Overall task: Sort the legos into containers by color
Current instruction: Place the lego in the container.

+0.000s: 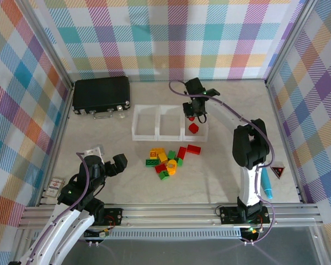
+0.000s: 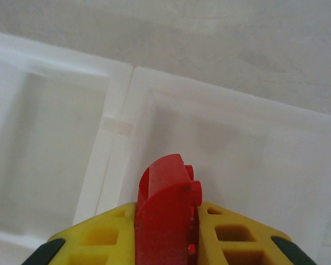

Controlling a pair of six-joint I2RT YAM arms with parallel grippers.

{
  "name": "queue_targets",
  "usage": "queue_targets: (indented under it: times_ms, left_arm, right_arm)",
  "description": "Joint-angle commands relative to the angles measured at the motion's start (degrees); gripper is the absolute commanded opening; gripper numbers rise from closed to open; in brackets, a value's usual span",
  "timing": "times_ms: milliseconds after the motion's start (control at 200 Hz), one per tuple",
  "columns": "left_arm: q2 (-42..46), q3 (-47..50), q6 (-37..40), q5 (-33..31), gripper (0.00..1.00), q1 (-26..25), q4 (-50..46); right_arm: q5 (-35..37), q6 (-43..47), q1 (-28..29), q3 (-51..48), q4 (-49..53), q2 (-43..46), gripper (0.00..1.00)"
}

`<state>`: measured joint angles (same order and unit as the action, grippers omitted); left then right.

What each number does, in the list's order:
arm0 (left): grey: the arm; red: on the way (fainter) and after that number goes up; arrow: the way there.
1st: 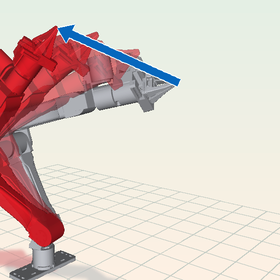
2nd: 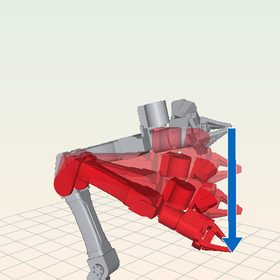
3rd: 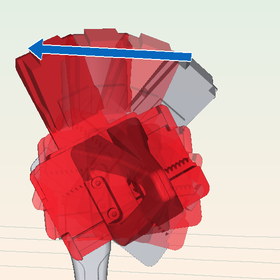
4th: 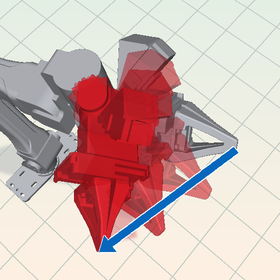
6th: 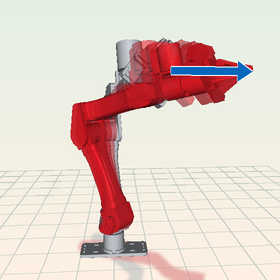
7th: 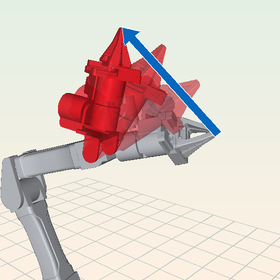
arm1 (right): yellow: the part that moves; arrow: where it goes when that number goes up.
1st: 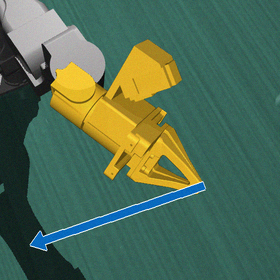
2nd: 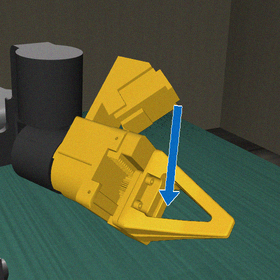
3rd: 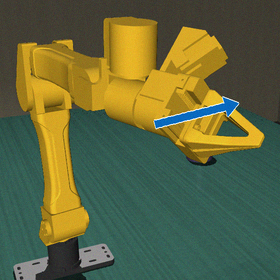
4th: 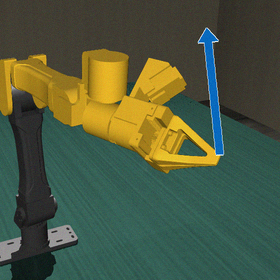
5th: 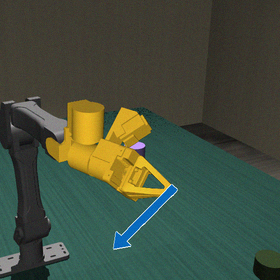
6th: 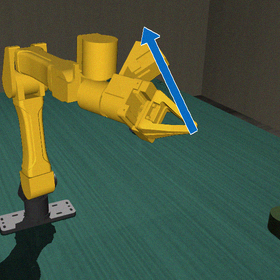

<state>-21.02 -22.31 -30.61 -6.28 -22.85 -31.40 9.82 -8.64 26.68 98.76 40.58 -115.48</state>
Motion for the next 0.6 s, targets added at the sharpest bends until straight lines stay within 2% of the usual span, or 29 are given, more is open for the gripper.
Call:
queue_targets:
  times_ms: [0,275,425,480,595]
  left_arm:
    - [-0.65,-0.81,0.62,-1.16,1.00,-0.53,-0.42]
    - [-1.23,-0.37,0.51,-1.28,1.00,-0.53,0.28]
    - [-1.20,-0.85,0.57,-1.02,1.00,-0.53,-0.37]
    - [-1.16,-0.98,0.64,-0.95,1.00,-0.53,-0.52]
    - [-0.82,-0.99,0.42,-0.58,1.00,-0.53,-0.52]
  right_arm:
    - [-0.94,2.25,-0.10,1.97,1.52,-0.72,0.24]
    - [-2.12,-0.54,-0.13,-1.08,-0.96,-1.50,0.27]
    - [-1.98,-1.50,-0.12,-1.03,-0.79,-1.37,0.36]
    - [-1.85,-1.67,-0.13,-0.94,-0.65,-1.03,0.43]
    - [-1.61,-2.10,-0.13,-0.70,0.30,0.17,0.48]
